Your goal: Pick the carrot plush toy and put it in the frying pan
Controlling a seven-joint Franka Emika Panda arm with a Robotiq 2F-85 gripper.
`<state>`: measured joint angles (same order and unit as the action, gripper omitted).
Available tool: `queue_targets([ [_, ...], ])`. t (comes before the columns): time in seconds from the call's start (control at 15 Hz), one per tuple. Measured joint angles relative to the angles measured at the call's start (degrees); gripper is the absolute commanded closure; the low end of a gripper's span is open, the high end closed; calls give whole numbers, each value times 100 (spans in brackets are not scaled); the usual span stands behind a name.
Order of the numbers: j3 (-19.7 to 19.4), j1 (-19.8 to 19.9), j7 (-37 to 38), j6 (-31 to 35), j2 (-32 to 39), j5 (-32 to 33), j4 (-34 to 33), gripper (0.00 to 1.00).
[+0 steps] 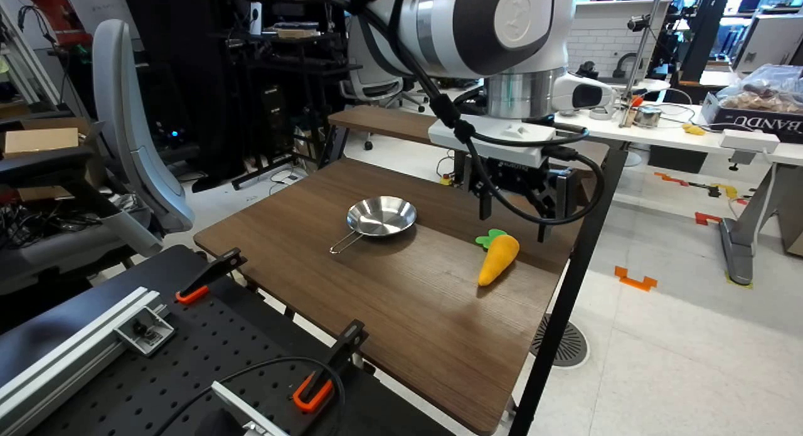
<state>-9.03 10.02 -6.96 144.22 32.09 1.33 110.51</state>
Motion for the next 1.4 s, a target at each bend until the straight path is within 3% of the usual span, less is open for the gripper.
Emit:
queue_targets([
  [0.47,112,0,-193,206,727,67,-515,0],
  [0.53,125,0,-215,216,803,72,-562,25],
  [0.6,135,0,-242,234,871,78,-606,26],
  [1.07,172,0,-457,677,1124,168,-673,82],
  [1.27,175,1,-490,792,1168,171,-673,98],
  [1.4,175,2,-493,846,1168,171,-673,97],
])
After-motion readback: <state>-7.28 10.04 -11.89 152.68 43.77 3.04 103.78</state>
